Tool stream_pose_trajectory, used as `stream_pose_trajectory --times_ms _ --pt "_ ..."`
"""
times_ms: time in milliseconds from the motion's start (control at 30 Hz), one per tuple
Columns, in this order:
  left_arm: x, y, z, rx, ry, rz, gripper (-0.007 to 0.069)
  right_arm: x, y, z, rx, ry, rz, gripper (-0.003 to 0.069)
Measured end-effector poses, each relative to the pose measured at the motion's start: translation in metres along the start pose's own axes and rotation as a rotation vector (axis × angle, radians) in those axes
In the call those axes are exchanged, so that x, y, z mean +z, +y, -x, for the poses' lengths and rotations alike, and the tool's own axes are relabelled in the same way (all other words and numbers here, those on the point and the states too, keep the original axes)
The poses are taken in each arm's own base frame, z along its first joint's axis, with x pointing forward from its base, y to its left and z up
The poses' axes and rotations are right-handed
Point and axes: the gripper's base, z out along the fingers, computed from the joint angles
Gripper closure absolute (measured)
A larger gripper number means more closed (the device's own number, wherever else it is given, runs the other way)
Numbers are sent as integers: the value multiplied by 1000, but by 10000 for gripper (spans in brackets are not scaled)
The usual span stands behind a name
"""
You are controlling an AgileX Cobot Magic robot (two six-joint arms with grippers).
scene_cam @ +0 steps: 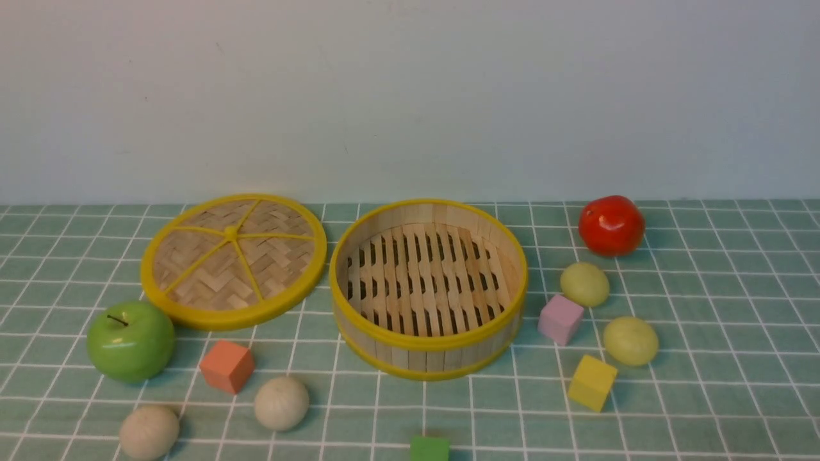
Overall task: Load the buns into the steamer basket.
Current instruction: Use the left arm to grab a steamed stuffed bun
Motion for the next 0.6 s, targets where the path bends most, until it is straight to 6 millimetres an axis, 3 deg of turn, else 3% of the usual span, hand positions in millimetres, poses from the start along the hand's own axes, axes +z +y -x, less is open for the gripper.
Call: stream_pose_trajectory --times_ms 600 --pt "0 -1 1 -1 -14 -6 386 0 0 0 0 0 0 420"
